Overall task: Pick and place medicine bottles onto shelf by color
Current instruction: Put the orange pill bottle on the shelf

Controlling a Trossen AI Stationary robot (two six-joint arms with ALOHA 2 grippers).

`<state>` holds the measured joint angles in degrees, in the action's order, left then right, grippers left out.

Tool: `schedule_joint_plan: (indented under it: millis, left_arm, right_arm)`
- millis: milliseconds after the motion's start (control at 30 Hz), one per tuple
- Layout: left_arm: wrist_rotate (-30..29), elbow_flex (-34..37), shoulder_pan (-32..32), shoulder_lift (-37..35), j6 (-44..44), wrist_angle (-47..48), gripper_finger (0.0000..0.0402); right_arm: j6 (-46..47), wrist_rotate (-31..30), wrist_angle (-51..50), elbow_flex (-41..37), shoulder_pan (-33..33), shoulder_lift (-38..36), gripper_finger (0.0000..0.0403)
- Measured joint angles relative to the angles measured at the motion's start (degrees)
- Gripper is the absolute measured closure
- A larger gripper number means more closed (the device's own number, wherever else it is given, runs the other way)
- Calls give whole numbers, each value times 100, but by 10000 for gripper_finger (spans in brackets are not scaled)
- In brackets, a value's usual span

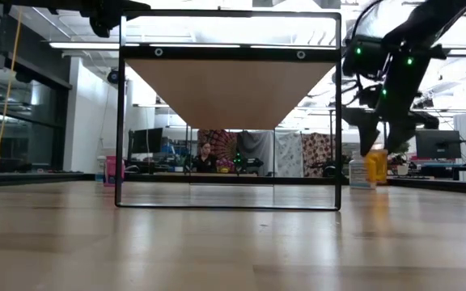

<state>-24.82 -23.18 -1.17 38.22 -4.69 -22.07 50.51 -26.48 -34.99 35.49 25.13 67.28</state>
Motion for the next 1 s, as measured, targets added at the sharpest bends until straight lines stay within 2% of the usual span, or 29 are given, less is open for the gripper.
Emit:
schedule_joint_plan:
  millis: [267, 367, 600, 800, 1000]
  left_arm:
    - [0, 0, 0, 2, 0, 53, 140]
    - [0, 0, 0, 2, 0, 75, 140]
    - [0, 0, 0, 2, 0, 85, 140]
    - [0, 0, 0, 4, 0, 88, 140]
    - [15, 0, -2, 2, 0, 88, 140]
  right_arm:
    - [-299, -353, -171, 737, -888, -312, 192]
    - [-685, -498, -166, 1257, -1208, -321, 192]
    - [-1630, -379, -166, 2521, -1714, -169, 192]
    - [-2238, 133, -273, 3544, -1897, 579, 192]
    - [-2698, 174, -883, 4682, -1868, 1796, 192]
